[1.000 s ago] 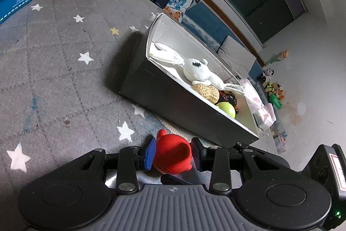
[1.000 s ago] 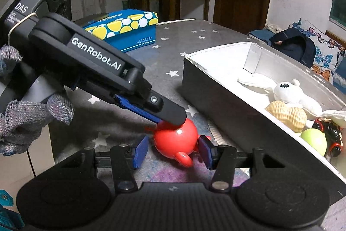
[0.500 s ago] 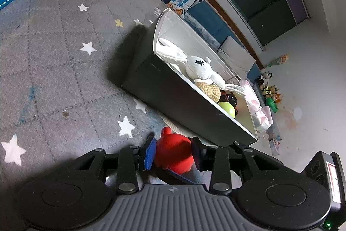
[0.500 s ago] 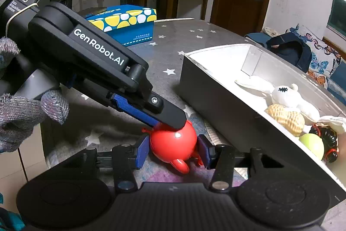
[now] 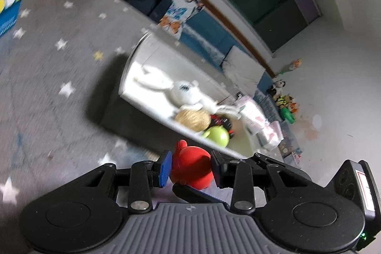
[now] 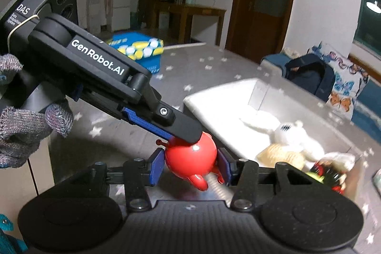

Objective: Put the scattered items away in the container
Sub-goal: 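Lift the red ball toy with both grippers and carry it over the box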

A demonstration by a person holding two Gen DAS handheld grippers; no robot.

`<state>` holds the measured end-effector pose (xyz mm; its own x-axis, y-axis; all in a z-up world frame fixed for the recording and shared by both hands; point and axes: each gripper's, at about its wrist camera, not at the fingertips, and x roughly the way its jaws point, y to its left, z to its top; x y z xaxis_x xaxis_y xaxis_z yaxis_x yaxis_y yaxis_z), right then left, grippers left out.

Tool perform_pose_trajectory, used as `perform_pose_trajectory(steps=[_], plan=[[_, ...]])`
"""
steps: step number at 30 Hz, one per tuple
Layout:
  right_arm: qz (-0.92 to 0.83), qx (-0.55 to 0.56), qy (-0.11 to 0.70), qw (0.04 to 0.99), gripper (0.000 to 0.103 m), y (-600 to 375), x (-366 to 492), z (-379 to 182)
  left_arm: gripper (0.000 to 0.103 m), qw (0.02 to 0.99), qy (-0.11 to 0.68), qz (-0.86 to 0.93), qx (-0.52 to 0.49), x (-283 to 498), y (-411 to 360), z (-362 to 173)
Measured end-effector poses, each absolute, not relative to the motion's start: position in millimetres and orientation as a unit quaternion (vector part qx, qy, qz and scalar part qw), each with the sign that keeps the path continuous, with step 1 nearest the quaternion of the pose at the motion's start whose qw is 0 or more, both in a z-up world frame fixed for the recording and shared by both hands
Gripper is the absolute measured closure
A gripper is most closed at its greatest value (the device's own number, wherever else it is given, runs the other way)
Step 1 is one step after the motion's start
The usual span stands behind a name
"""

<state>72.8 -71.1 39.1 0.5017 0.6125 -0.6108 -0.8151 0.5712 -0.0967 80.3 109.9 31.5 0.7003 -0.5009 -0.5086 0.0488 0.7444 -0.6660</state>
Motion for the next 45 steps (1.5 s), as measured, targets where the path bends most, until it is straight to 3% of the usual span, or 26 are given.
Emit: perform_pose_trajectory(steps=[13, 33, 45], plan=[[0.399, -0.186, 0.252, 0.862, 0.055, -72.5, 139.7, 58.6, 0.065, 0.876, 0.343, -0.159, -0.298, 145.5, 95.2, 56.9], [0.396, -0.159, 0.313, 0.848, 0.055, -53.0, 226.9, 22.1, 0.065, 0.863, 0.381, -0.128, -0.306, 210.7, 111.6, 19.4], [0.4, -0.154, 0.341, 0.837, 0.055, -50.9, 229.0, 13.2, 0.065, 0.862, 0.389, -0.126, -0.298, 216.7, 110.0, 13.9]])
